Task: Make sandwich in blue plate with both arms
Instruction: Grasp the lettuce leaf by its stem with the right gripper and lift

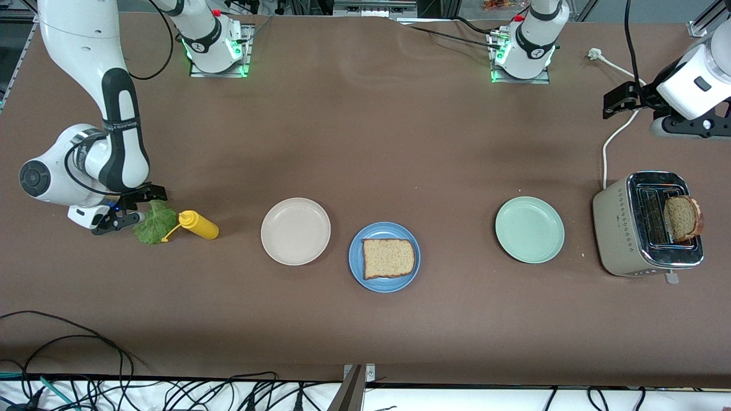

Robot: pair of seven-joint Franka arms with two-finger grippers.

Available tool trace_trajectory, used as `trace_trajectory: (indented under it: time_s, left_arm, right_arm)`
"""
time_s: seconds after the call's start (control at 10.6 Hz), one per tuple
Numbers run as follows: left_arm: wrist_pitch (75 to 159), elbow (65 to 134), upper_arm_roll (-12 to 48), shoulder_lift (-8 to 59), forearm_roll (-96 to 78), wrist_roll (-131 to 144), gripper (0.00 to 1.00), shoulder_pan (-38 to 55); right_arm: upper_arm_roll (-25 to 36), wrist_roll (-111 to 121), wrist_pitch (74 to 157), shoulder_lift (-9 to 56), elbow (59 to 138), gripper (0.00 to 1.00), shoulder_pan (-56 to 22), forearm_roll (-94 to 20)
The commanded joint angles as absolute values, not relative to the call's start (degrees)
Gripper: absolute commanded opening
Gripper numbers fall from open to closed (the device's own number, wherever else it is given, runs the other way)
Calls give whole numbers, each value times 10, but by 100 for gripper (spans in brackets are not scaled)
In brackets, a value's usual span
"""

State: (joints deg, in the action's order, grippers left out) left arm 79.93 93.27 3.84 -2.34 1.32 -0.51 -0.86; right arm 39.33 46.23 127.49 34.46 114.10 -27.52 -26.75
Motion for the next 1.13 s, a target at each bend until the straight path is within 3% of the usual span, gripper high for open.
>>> trace_trajectory:
  time_s: [0.0,0.19,0.28,0.75,1.04]
  left_arm:
    - [785,889,36,-13,30,4,100,-8]
    - [785,882,35,-11,29,4,100,-8]
    - [788,881,35,-11,32,3,100,-7]
    - [790,882,35,-9,31,3,100,-8]
    - [790,882,35,-8,31,3,100,-9]
  right_arm:
    - [392,482,1282,364,1136,84,-271,-284]
    - [391,482,1280,367,1136,10,-271,-284]
    - [392,481,1277,367,1136,0,-271,-284]
    - [395,478,1269,358,1112,0,-272,-290]
    - [439,476,1148,350,1027,0,-276,-283]
